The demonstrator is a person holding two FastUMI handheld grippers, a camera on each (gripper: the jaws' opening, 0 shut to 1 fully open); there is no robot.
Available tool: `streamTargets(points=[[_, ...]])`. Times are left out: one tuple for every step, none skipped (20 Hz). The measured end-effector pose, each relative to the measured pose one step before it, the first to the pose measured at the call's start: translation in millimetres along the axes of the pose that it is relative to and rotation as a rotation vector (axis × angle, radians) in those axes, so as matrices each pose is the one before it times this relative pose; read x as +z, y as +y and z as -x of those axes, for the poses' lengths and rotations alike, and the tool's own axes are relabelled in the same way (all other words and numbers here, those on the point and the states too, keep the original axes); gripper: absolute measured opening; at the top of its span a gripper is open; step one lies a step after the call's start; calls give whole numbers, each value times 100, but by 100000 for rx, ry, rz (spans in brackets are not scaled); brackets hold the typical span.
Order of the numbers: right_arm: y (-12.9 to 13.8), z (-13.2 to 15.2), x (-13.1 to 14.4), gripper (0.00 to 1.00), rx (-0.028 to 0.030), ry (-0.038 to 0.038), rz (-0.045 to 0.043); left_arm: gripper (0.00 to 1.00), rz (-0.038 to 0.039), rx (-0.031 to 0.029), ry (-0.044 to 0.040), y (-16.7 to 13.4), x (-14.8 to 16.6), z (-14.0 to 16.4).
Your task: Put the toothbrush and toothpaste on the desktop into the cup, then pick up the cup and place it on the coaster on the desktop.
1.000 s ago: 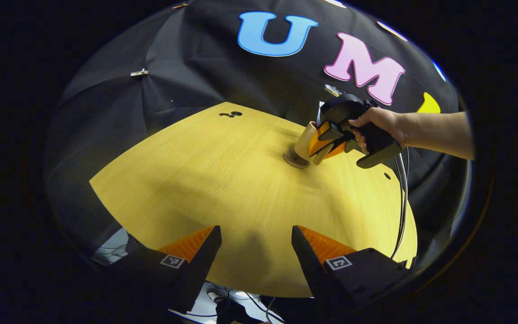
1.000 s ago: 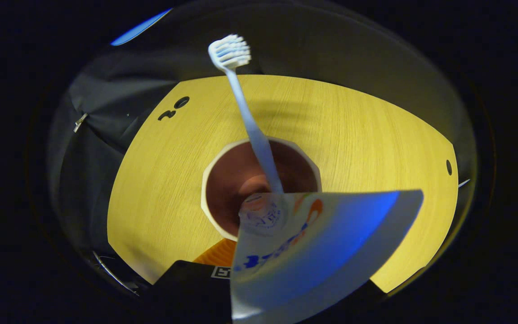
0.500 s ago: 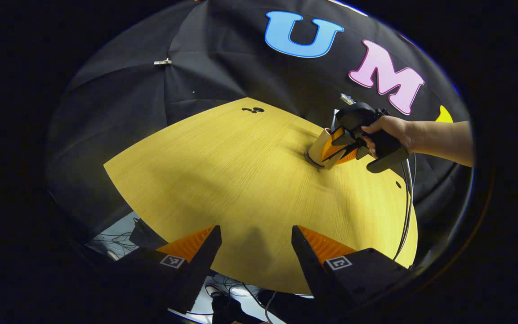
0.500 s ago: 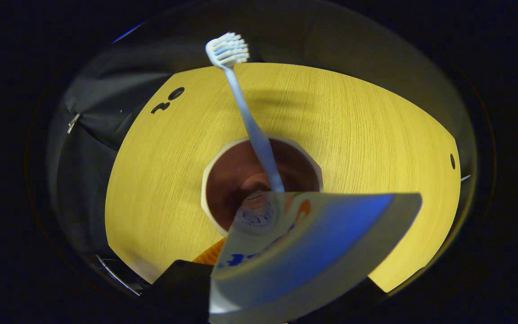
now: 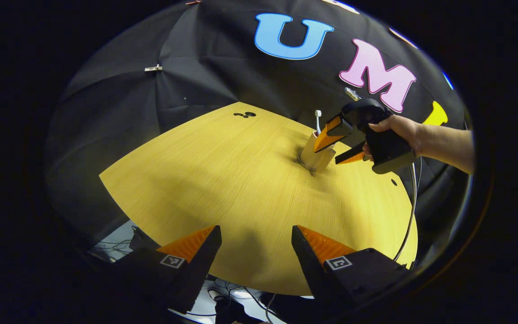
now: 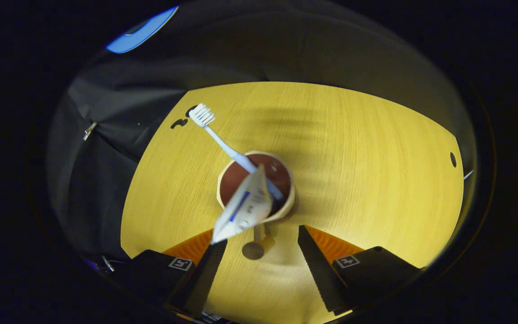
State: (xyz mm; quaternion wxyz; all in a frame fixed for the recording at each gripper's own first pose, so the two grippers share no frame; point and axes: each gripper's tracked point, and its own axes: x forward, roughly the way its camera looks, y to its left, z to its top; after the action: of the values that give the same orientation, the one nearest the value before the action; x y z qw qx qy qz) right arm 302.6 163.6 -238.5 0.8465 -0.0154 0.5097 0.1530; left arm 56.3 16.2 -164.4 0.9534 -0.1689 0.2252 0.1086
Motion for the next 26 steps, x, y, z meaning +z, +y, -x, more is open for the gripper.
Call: streamTargets(points=[[-206,1009,131,98,1007,-2847,-1423,98,-1120,-667,-515,-169,410,-37],[-195,1242,-99,98,1012,-2754,-1576,98,-1361,-1262,-813,-231,493,-63],[-415,1242,-3,98,-100,-3410,-1467,98,-1427,-900,-912,-231,568,-21],[-574,1466,111,98,-535,-3853,-931,98,-1864,-558,-951,-106,565,-71],[-580,1434,61,98,-887,-3887,-357,97,-1915,-1074,-1202,-215,807,-72],[-519,1388,34,98,-332,-3580,-325,97,-1413,-1484,-813,-299,772,13],[-280,1514,60,98,321,-3022,-1401,98,-1524,-2149,-846,-493,967,-37],[-140,1597,-6,98,738,-2495,-1960,98,-2025,-1629,-1075,-418,991,-28],[-284,1730,292,98,283,-3172,-944,98,-1842,-532,-2130,-131,1374,142],[-289,1767,351,98,96,-3784,1004,98,-1258,-334,-2566,-77,1338,167],[-180,1918,393,98,-525,-4440,1672,97,-1044,-432,-1612,-230,1317,117],[-265,2003,526,98,-856,-4668,1173,98,-1018,-473,-1853,-299,1115,162],[-485,2265,690,98,-1158,-4717,709,98,-790,-898,-2021,-424,1297,231],[-523,2079,826,98,-1529,-5574,188,98,-487,-1140,-1809,-447,1023,313],[-535,2139,782,98,-1665,-5838,-42,98,-477,-1104,-1534,-482,923,428],[-612,1962,751,98,-2066,-5616,-139,98,-437,-1059,-1561,-478,772,544],[-753,2075,620,98,-2623,-4339,-349,98,-576,-1010,-1439,-569,684,593],[-970,2369,157,98,-2967,-2044,-77,98,-761,-1008,-1243,-568,455,623],[-871,1907,-234,98,-2751,-1121,-795,98,-744,-587,-1438,-456,501,818],[-449,1603,125,98,-710,-2015,-1200,98,-610,-355,-1589,-420,535,813],[-218,1396,268,98,-1200,-3011,-1177,98,-740,-406,-1736,-484,559,942],[-347,1348,397,98,-1422,-2445,-1132,98,-649,-490,-1673,-329,496,906],[-18,1572,376,98,-539,-3635,-1247,98,-293,-950,-1684,-475,573,966],[303,980,461,98,-419,-3393,-301,97,205,-533,-1704,-330,448,892],[-111,1265,601,98,-1210,-3441,433,98,710,-687,-1313,-338,500,954],[-382,1173,1060,98,-2365,-5454,716,98,1036,-1008,-1012,-367,378,818]])
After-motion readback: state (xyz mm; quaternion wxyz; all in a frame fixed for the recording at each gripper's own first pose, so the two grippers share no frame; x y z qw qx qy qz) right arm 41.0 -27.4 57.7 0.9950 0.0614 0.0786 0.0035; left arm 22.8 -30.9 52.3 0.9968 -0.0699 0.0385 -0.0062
